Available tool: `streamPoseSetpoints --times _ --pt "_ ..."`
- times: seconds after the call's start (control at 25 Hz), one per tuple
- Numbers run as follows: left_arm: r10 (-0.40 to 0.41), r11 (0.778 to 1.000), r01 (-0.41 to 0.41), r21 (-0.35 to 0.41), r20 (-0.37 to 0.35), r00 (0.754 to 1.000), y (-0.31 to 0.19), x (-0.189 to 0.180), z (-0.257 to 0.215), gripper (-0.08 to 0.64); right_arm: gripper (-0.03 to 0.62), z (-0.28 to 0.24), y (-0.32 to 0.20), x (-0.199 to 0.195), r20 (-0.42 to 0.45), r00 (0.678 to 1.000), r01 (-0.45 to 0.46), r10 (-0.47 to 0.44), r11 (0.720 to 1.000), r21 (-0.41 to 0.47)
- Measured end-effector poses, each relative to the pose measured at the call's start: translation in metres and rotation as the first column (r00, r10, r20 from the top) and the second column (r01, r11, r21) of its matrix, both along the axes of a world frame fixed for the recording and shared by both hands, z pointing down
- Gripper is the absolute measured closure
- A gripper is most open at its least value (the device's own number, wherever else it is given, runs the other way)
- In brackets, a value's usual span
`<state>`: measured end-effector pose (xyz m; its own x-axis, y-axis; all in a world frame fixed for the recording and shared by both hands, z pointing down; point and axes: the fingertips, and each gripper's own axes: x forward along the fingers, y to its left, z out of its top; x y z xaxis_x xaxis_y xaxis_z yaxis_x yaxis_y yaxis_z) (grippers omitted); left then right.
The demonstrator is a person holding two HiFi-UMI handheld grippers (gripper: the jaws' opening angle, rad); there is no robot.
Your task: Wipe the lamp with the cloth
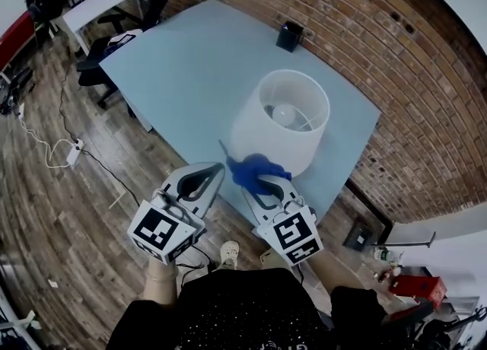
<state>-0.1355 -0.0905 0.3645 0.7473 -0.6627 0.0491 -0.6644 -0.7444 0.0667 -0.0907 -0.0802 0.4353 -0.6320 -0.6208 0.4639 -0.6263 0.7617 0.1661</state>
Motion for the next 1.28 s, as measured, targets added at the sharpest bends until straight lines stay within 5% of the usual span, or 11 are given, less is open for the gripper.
streamPoseSetpoints --times 0.24,0.36,0.44,0.56,0.76,1.08,1.28 --pt "-0.011 0.999 0.011 -0.051 -0.007 1.000 0.013 0.001 0.036 0.551 0.515 0.065 0.020 -0.003 0.024 1.000 0.021 -0.017 0.985 -0.171" --pt "-0.057 0.995 0.056 -0.077 -0.010 0.998 0.019 -0.008 0.064 0.552 0.515 0.091 0.030 -0.008 0.071 0.997 0.043 -0.031 0.981 -0.187" --pt "-0.109 0.990 0.106 -0.094 -0.026 0.994 0.017 -0.018 0.081 0.551 0.515 0.100 0.030 -0.010 0.082 0.996 0.034 -0.024 0.992 -0.123" --pt "-0.183 0.978 0.179 -0.104 -0.035 0.982 0.016 -0.031 0.102 0.551 0.515 0.103 0.017 -0.005 0.010 1.000 -0.026 0.025 0.995 0.099" --pt "-0.241 0.965 0.237 -0.115 -0.017 0.970 0.026 -0.047 0.114 0.552 0.515 0.104 -0.025 0.007 -0.154 0.982 -0.044 0.112 0.921 0.386" --pt "-0.290 0.949 0.285 -0.132 -0.014 0.957 0.037 -0.072 0.116 0.551 0.515 0.094 -0.087 0.028 -0.319 0.921 0.020 0.221 0.794 0.607" --pt "-0.299 0.947 0.296 -0.123 -0.013 0.954 0.037 -0.075 0.115 0.551 0.515 0.089 -0.105 0.033 -0.330 0.903 -0.004 0.274 0.774 0.633"
